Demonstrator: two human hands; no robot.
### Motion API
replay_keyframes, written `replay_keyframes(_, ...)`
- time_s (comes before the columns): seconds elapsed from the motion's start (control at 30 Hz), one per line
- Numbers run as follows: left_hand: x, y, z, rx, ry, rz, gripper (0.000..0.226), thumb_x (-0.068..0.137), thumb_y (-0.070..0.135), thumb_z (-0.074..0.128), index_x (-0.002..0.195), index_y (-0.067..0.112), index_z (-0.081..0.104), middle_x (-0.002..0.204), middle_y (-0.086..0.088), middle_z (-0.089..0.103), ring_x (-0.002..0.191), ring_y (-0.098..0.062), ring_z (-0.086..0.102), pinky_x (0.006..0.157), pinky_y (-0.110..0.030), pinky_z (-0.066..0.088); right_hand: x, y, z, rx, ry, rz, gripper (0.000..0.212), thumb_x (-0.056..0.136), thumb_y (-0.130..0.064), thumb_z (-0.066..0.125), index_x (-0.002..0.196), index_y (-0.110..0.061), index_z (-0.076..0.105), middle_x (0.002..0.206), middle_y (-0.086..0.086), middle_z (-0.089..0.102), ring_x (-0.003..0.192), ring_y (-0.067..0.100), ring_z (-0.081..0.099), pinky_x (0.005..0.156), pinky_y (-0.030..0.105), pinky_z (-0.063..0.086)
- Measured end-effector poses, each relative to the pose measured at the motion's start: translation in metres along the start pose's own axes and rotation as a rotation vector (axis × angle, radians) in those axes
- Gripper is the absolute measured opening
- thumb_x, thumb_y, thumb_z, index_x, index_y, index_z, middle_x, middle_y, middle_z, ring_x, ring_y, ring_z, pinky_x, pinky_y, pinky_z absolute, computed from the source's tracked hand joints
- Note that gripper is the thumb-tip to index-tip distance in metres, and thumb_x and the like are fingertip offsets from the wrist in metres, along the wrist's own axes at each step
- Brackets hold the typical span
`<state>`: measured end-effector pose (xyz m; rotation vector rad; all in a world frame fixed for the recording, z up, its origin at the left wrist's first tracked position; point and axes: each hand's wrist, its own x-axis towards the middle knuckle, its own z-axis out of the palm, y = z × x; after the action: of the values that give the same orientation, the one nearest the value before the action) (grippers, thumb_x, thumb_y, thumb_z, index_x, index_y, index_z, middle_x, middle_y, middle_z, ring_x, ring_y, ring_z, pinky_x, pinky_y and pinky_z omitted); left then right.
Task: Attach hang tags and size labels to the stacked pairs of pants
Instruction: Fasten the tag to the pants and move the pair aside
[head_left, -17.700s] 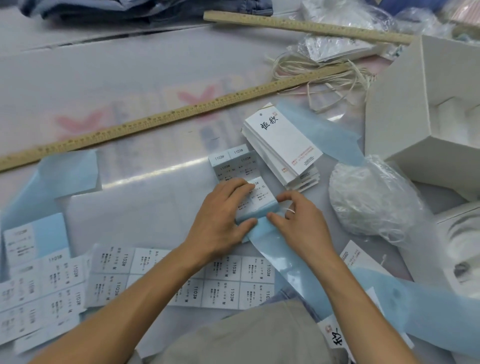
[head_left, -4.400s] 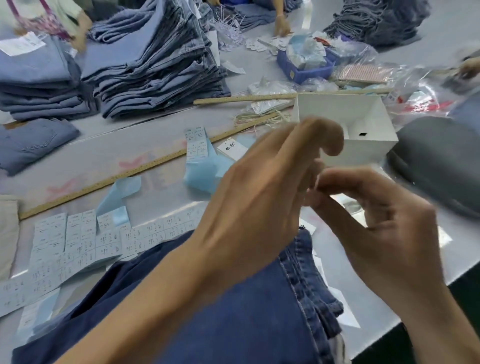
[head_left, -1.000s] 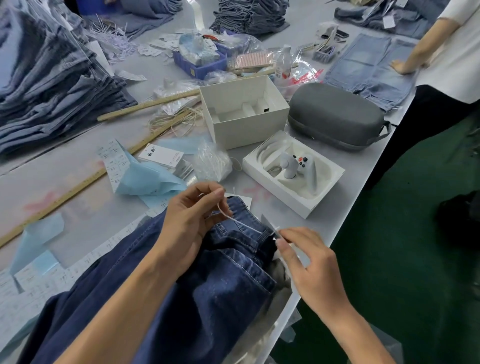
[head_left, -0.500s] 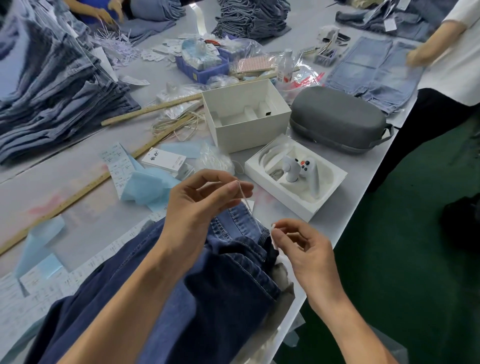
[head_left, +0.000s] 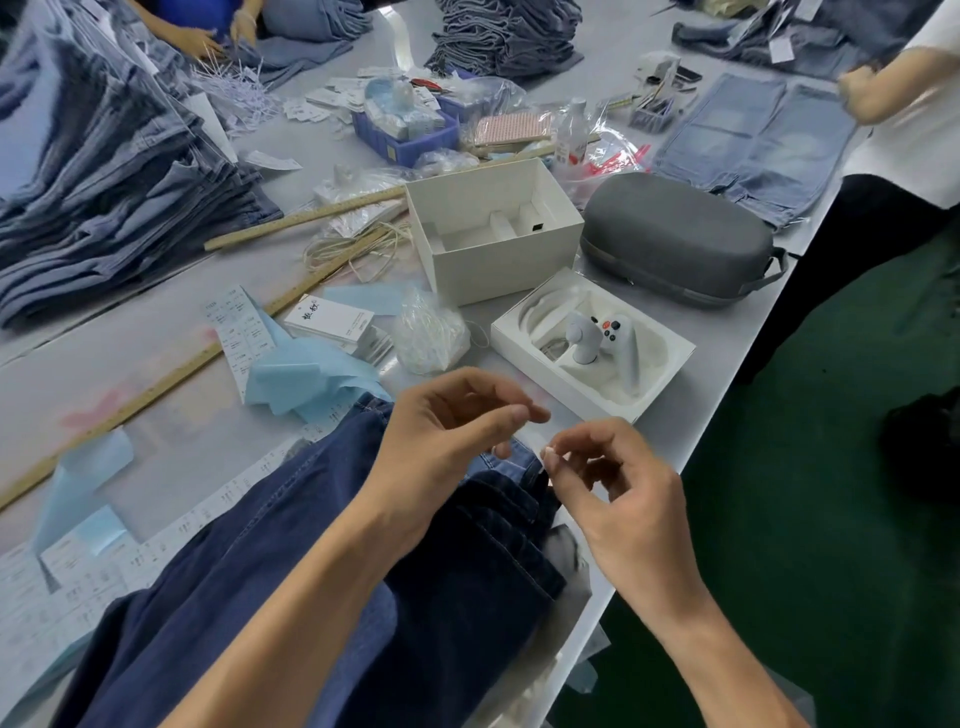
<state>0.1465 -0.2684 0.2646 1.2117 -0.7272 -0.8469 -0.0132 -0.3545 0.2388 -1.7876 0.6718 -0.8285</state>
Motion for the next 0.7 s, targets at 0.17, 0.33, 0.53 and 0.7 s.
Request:
replay_keyframes(0.17, 0.000, -0.001, 0.003, 0.021, -0.010, 0.012, 0.006, 0.092, 0.000, 0.069, 0.094, 0.005, 0.071, 0.088, -0.017, 0.077, 0.076, -0.020, 0.069, 0.071, -0.022, 0.054, 0.003, -0.013, -0.005, 0.114, -0.003, 0.017, 0.017, 0.094, -0.017, 0.070, 0.100, -0.033, 0.072, 0.093, -0.006, 0.074, 0.087, 0.017, 0.070, 0.075, 0.020, 0.057)
replay_keyframes(0.33, -0.003, -0.008, 0.006, 0.182, -0.067, -0.001, 0.006, 0.095, -0.001, 0.067, 0.097, 0.005, 0.067, 0.084, -0.013, 0.077, 0.072, -0.021, 0.069, 0.072, -0.024, 0.054, 0.010, -0.018, -0.010, 0.224, 0.040, 0.079, 0.012, 0.094, -0.020, 0.071, 0.100, -0.031, 0.072, 0.094, -0.001, 0.074, 0.093, 0.021, 0.072, 0.083, 0.024, 0.058)
replay_keyframes(0.53, -0.005, -0.009, 0.006, 0.288, -0.040, 0.064, 0.007, 0.087, 0.015, 0.079, 0.092, 0.020, 0.077, 0.085, -0.007, 0.076, 0.081, -0.038, 0.070, 0.079, -0.060, 0.056, 0.012, -0.018, -0.008, 0.501, 0.057, 0.214, 0.014, 0.086, -0.024, 0.077, 0.098, -0.018, 0.074, 0.089, 0.011, 0.074, 0.090, 0.027, 0.074, 0.089, 0.034, 0.059)
replay_keyframes(0.7, -0.007, -0.007, 0.005, 0.304, -0.011, 0.094, 0.005, 0.087, 0.017, 0.078, 0.091, 0.020, 0.077, 0.087, -0.004, 0.077, 0.082, -0.036, 0.071, 0.076, -0.062, 0.054, 0.014, -0.015, -0.007, 0.614, 0.034, 0.338, 0.024, 0.075, -0.029, 0.081, 0.095, -0.016, 0.075, 0.087, 0.007, 0.071, 0.086, 0.020, 0.073, 0.084, 0.034, 0.060)
